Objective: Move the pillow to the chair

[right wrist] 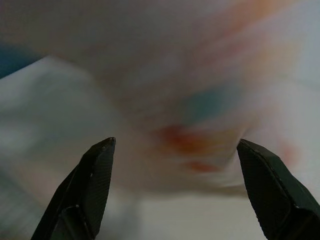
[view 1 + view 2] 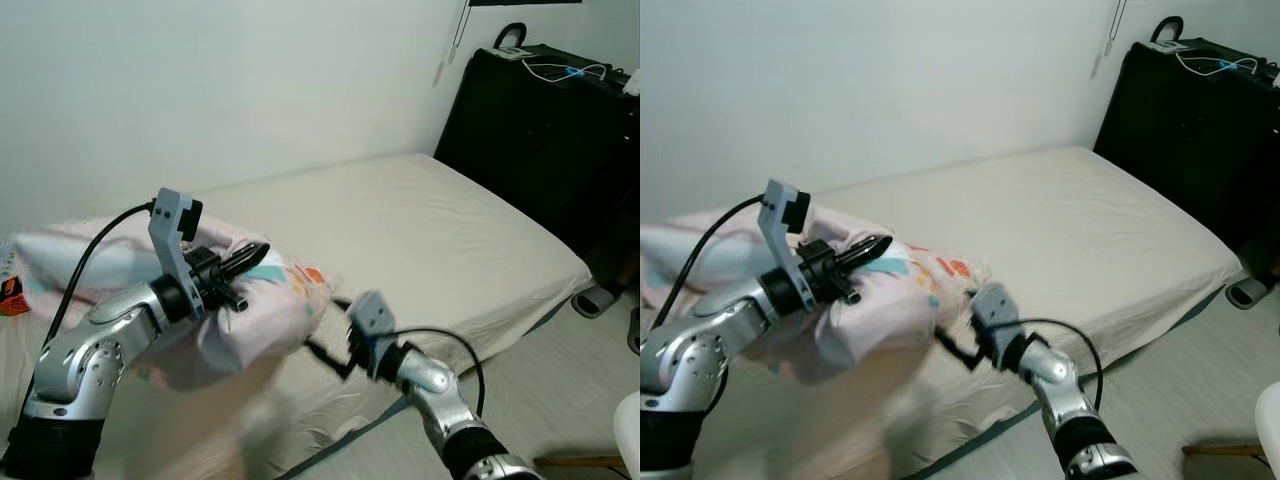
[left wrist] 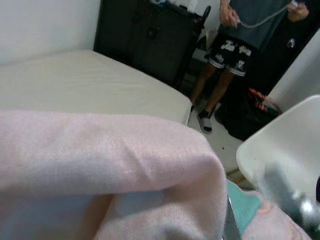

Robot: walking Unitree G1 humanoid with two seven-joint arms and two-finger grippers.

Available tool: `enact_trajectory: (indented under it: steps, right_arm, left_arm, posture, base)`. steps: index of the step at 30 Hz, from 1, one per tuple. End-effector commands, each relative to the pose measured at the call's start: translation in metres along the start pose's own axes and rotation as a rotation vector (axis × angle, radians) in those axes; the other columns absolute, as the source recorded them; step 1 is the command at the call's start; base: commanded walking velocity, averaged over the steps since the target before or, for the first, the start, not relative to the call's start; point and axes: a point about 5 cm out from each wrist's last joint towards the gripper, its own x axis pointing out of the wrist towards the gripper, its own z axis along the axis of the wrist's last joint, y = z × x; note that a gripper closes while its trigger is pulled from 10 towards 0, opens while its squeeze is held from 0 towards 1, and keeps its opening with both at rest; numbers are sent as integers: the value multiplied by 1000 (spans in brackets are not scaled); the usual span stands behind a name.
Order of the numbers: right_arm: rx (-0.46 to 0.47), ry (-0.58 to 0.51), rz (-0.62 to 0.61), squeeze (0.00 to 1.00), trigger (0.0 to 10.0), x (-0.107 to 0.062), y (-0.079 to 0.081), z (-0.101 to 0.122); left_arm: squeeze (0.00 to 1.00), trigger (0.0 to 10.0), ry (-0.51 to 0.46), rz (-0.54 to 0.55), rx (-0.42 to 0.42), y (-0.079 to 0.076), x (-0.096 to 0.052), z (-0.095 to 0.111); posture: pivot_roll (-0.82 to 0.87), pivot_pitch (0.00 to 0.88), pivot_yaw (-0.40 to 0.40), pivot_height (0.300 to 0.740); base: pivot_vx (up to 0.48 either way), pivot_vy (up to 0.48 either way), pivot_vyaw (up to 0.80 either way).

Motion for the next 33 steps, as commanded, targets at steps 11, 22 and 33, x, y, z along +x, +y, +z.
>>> enact_trajectory:
  steps: [11, 22, 33]
  right_arm:
    - [-36, -1, 40, 0, 10000, -2, 11, -5]
    - [-307, -4, -196, 0, 10000, -26, -6, -4]
    - [-515, -13, -268, 0, 10000, -42, -10, -1]
  left_arm:
    - [0, 10000, -51, -68, -6, -8, 7, 11]
    - [0, 10000, -45, -125, -83, -13, 2, 4]
    - [0, 10000, -16, -126, -92, -10, 5, 0]
  posture:
    - [73, 0, -108, 740]
    - [75, 0, -119, 740]
    - [67, 0, -106, 740]
  base:
    - [0, 0, 0]
    - [0, 0, 0]
    - [0, 0, 0]
